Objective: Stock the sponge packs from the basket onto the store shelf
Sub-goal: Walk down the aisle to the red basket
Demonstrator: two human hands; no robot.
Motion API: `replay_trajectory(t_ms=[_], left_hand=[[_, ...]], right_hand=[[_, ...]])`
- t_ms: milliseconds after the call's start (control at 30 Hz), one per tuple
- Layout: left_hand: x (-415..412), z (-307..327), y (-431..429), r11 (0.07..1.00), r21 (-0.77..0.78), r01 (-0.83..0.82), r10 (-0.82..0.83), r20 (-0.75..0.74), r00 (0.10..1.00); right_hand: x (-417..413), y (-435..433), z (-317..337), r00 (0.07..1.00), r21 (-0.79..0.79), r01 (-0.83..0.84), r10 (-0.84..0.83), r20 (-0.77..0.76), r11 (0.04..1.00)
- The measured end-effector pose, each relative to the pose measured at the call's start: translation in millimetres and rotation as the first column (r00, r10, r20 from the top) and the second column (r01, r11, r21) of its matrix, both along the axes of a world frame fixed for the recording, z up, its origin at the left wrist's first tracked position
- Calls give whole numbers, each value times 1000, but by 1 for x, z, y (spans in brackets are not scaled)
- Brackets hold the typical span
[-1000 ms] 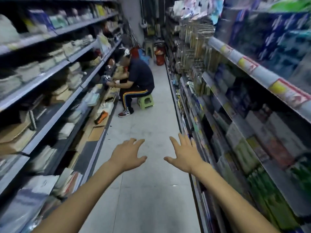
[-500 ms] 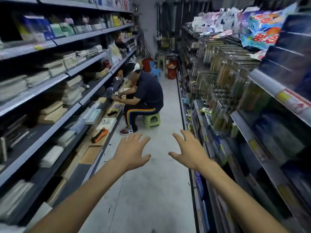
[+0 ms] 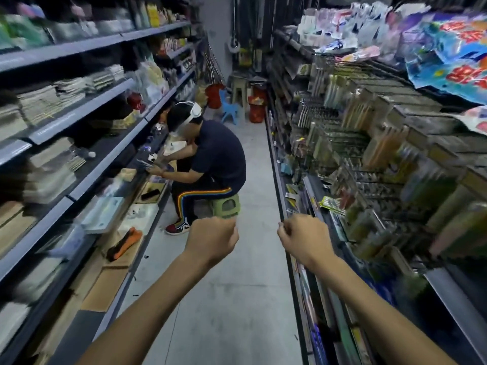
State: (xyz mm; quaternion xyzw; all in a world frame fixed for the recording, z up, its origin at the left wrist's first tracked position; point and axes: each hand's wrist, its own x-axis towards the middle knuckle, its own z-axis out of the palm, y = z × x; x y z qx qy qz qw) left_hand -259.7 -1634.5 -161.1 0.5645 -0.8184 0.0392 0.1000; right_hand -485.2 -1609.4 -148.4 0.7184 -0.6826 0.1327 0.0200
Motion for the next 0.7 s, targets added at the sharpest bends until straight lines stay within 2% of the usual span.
replay_trajectory(t_ms=[100,200,267,333,433,533,700], left_hand=[[-13,-12,-71,997,-63,52,-46,87,995],[-30,-19,-148,993,-91,78,-67,114,991],[-43,-19,-204,994,-78,82,-74,93,993],[-56,-15,-259,998,-28,54,-51,84,995],[-70,-8,-333,1000,3,-5,4,108,994],[-76,-9,-400,998,50,-28,22,105,994],[-90,-17,-513,989,129,-68,54,108,993]], right_hand=[[-11,-70,-10,998,38,10,-13,56,999],[-24,-146,-23,994,-21,41,-39,106,999],[-35,-203,-32,988,-118,-14,31,149,993],[-50,-262,-37,979,-152,-75,102,176,986],[-69,-344,-45,989,-78,-83,92,114,993],[-79,-415,-48,996,117,-84,83,16,990],[-97,-531,-54,989,123,-137,143,-40,983]])
